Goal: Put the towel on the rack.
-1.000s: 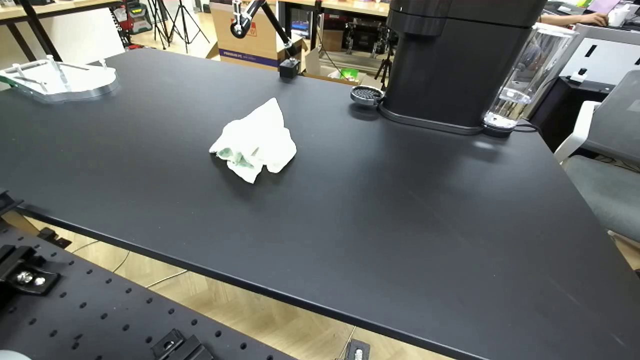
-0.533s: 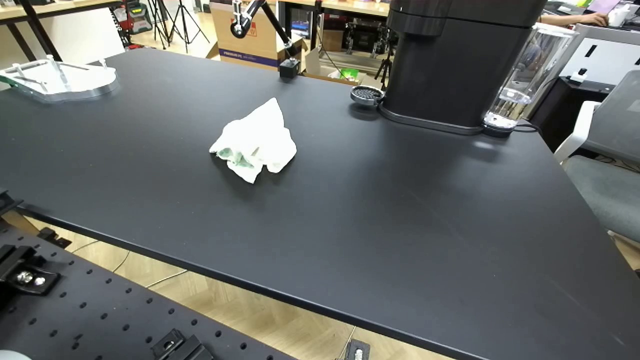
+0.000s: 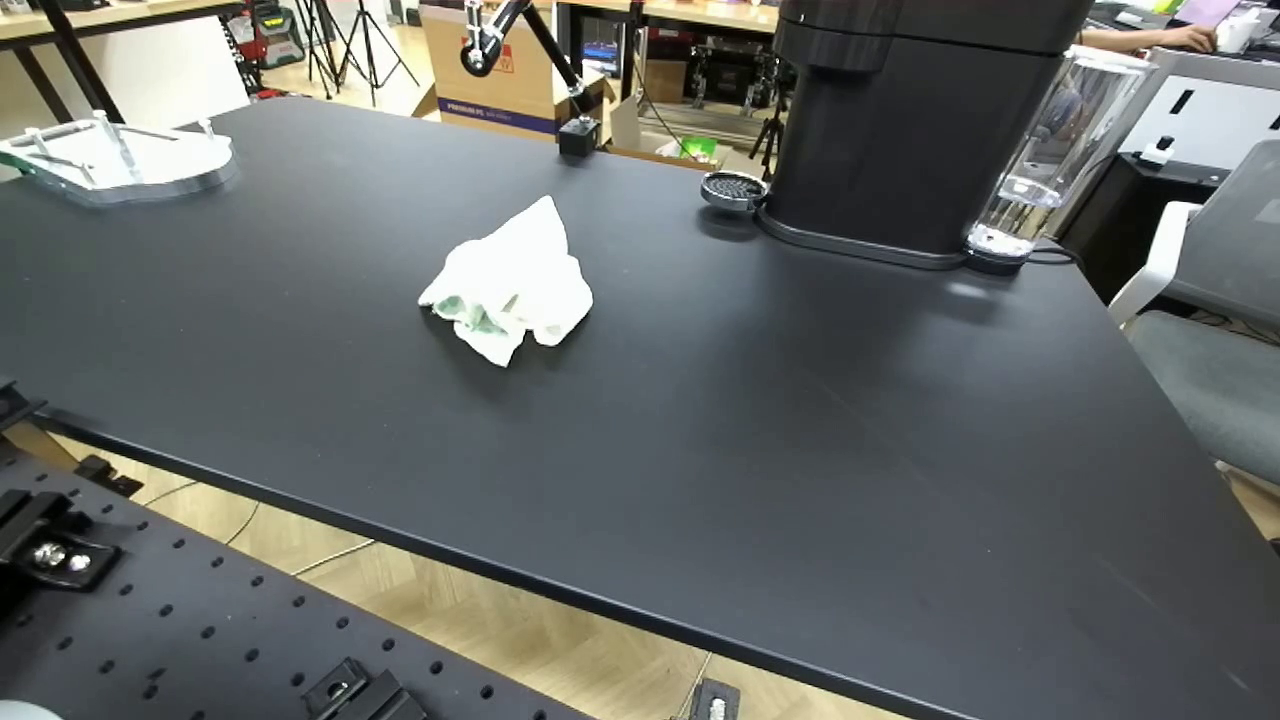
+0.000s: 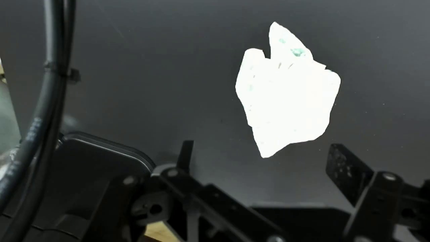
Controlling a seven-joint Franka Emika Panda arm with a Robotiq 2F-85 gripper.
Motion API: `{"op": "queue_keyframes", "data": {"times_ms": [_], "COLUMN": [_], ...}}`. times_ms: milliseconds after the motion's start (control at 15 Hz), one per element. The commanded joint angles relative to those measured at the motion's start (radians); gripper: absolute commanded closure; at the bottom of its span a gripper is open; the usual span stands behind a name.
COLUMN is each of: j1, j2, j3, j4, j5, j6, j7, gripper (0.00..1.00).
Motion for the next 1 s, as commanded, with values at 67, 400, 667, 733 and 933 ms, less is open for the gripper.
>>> {"op": "queue_keyframes", "data": {"times_ms": [67,400,667,733,933], "j1": [0.026,0.034,0.019,0.017,0.007], "j2": [0.077,0.159,0.316,0.363,0.493], "j3": [-0.055,-0.056,-0.039,-0.035,-0.031], "j4": [0.035,0.071,0.108,0.119,0.16], "j5": [0.002,-0.014,-0.045,-0.059,-0.132], "j6": [0.029,0.045,0.117,0.143,0.227], "j7": [-0.108,-0.122,-0.085,-0.069,0.001], "gripper": [0.0,0.0,0.0,0.0,0.0]}}
